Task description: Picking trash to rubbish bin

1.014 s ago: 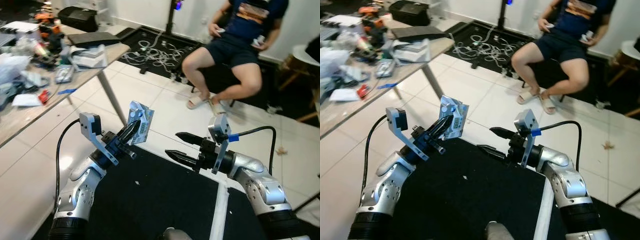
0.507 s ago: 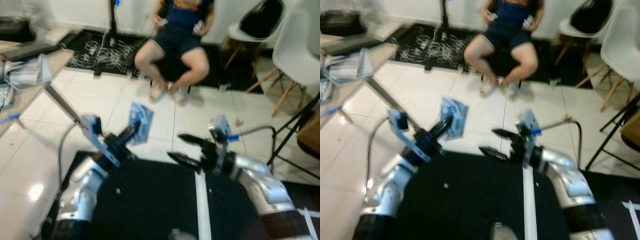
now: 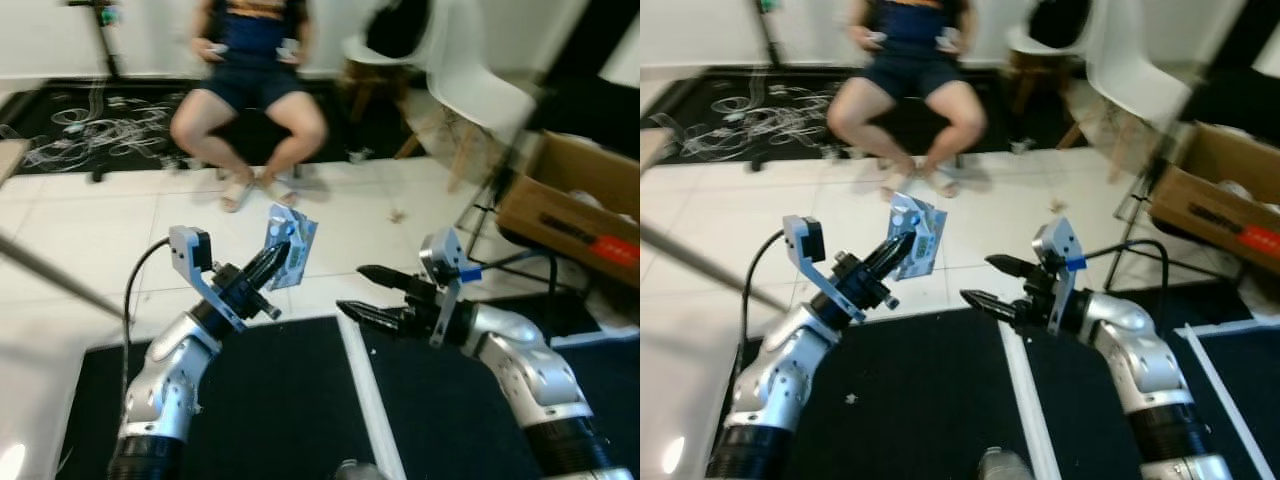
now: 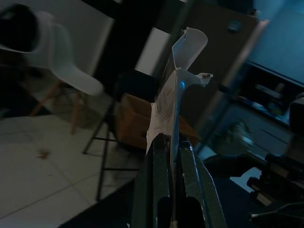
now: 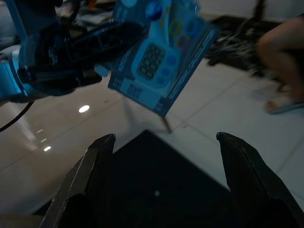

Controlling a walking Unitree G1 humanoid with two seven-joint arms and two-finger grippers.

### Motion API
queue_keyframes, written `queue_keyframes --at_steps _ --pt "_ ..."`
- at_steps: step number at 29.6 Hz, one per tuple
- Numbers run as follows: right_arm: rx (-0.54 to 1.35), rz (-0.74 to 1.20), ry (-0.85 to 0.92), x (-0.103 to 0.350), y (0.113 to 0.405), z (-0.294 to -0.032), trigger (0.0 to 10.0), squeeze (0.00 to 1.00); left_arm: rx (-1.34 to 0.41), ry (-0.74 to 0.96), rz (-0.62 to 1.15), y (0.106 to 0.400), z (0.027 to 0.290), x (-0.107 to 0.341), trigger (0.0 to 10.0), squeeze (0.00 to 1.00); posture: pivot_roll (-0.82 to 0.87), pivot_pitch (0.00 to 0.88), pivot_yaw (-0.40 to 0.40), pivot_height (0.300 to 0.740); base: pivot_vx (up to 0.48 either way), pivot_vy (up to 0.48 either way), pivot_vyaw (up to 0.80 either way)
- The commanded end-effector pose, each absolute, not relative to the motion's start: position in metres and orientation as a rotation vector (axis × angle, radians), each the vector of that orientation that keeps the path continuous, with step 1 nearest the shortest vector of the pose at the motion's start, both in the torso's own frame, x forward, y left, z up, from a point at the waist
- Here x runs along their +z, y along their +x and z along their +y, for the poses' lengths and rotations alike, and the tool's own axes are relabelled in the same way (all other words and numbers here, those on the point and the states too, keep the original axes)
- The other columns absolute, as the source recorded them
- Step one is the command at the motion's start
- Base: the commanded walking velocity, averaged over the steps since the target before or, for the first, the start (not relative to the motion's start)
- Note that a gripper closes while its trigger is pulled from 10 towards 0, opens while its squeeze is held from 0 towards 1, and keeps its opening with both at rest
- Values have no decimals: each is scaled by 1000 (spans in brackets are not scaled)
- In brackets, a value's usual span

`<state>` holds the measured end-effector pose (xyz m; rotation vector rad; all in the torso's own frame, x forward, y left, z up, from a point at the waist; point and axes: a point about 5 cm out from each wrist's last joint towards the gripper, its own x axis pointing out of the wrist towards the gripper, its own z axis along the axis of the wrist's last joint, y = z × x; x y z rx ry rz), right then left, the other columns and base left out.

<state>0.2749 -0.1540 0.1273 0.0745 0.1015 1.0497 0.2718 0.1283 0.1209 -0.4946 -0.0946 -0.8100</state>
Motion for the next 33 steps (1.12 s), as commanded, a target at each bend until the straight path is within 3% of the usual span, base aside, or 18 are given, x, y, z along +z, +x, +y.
queue_keyframes --at_steps 1,33 --pt "1058 104 69 126 274 -152 10000 0 -806 -488 -87 272 130 118 10000 0 -15 0 -19 740 0 0 -800" --pt "1062 101 65 126 274 -152 10000 0 -808 -506 -105 271 130 121 10000 0 -9 0 -21 740 0 0 -800"
